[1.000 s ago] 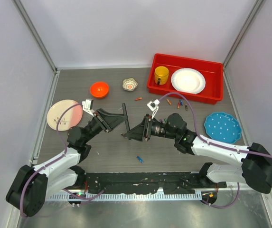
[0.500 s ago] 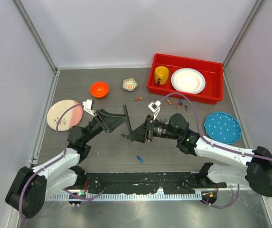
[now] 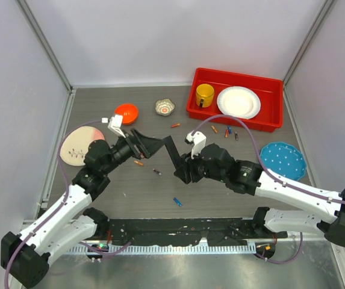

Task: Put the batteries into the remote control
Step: Adjust the remote control.

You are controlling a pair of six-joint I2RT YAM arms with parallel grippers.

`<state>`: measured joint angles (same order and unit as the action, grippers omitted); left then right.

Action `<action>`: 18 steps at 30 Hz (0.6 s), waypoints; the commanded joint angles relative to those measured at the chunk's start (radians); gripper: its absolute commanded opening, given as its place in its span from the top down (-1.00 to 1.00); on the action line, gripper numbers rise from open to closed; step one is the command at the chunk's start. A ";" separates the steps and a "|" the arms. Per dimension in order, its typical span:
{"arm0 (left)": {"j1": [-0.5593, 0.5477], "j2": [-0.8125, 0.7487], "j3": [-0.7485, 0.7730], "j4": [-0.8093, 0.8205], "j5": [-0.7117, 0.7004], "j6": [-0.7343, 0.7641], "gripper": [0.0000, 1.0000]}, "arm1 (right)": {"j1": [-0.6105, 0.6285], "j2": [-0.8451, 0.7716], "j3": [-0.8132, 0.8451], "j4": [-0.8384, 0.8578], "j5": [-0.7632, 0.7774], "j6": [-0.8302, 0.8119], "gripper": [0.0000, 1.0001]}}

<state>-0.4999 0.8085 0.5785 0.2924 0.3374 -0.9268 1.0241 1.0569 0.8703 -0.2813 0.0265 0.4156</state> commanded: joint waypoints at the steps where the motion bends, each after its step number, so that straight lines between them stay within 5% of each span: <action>1: -0.129 0.023 0.063 -0.229 -0.194 0.140 -0.99 | 0.044 0.034 0.058 -0.144 0.214 -0.071 0.61; 18: -0.287 0.187 0.070 -0.116 -0.328 0.091 -0.61 | 0.134 0.083 0.096 -0.127 0.308 -0.014 0.61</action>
<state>-0.7712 0.9565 0.6102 0.0978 0.0502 -0.8307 1.1416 1.1316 0.9188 -0.4419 0.2871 0.3904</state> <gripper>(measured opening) 0.829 0.480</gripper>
